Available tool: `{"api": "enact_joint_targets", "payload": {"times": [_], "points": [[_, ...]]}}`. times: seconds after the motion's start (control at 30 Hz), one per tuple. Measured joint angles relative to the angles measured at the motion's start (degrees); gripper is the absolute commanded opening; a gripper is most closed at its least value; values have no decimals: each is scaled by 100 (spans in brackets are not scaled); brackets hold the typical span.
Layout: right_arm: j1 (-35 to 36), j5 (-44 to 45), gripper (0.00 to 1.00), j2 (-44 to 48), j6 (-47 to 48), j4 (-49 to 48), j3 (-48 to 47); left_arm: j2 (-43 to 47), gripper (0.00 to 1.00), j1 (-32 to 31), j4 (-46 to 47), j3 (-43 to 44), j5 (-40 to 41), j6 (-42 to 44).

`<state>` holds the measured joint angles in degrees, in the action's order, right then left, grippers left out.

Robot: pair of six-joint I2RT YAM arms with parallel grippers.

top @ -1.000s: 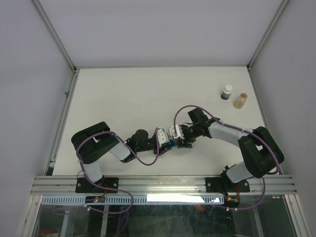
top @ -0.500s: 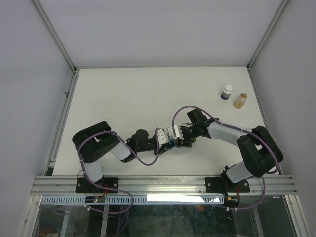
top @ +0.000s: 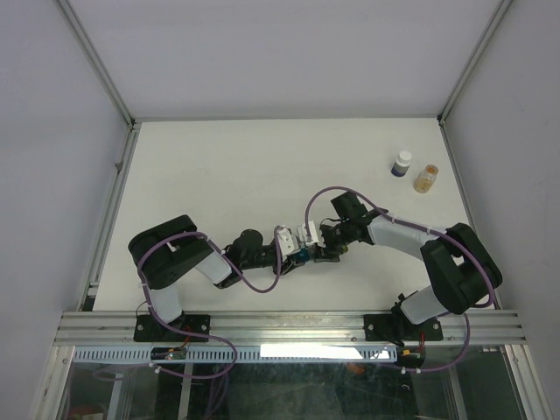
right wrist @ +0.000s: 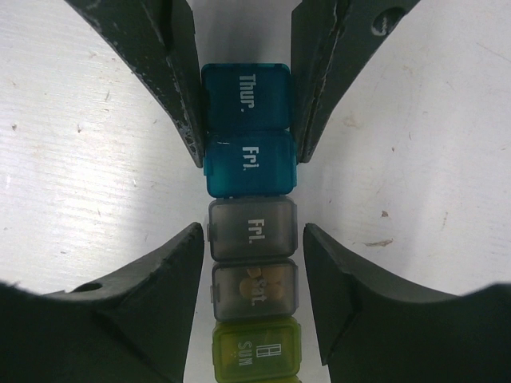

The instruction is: Sort the pills into containers

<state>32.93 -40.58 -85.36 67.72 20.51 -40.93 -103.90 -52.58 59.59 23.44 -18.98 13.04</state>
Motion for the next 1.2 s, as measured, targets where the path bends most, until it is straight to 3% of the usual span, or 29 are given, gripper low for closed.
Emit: {"api": "enact_joint_targets", "payload": {"times": [0.13,0.23,0.43,0.63,0.77,0.97,1.2], "points": [[7,-31,51,0,-46,22,0,-4,28,0,15,0,-57,-52],[11,-55,39,0,-81,28,0,-9,28,0,42,-2,-66,-76],[17,-61,20,-26,-129,278,-153,-9,13,0,101,-26,-94,-149],[-87,-238,15,-162,-131,730,-442,15,5,0,136,-46,-105,-116],[-227,-479,20,-310,-131,1123,-721,120,4,0,90,-46,-107,-2],[-361,-702,42,-623,-487,1429,-1034,245,3,0,-166,-33,-105,140],[-505,-798,50,-601,-1196,1279,-1034,247,3,4,-225,35,-101,155]]}}
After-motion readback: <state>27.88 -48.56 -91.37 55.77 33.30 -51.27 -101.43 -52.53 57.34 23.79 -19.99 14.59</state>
